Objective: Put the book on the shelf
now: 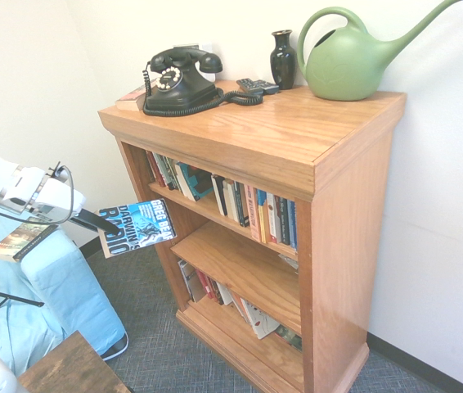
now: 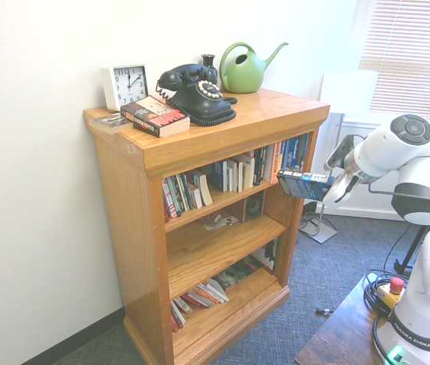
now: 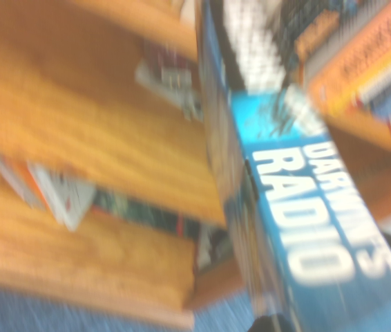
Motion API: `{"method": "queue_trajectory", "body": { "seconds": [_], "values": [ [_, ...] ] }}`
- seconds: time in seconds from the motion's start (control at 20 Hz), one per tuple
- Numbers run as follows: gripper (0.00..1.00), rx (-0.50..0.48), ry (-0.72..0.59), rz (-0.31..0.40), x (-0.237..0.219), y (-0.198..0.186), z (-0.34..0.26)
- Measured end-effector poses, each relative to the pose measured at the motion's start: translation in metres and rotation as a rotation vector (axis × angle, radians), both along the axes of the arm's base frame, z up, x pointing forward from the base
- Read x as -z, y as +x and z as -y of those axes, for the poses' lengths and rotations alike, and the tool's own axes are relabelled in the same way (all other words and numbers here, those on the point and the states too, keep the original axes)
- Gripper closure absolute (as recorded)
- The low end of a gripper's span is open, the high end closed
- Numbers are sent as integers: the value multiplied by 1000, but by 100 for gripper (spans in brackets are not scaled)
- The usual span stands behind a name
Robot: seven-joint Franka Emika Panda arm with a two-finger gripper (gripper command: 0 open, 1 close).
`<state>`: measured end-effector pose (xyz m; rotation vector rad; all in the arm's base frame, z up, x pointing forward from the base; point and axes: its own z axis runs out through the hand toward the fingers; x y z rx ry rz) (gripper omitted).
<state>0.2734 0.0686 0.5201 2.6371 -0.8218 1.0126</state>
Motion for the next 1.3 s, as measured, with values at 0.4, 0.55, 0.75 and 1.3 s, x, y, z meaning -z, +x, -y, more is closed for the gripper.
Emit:
{"method": "queue_trajectory", "body": {
  "seconds": [0.4,0.55,0.75,1.3],
  "values": [
    [100,-160,-6,76,52,76,-22],
    [100,-189,-19,142,36,85,-41],
    [100,-229,4,210,31,94,-50],
    [100,-290,-27,292,80,148,-64]
  ]
}}
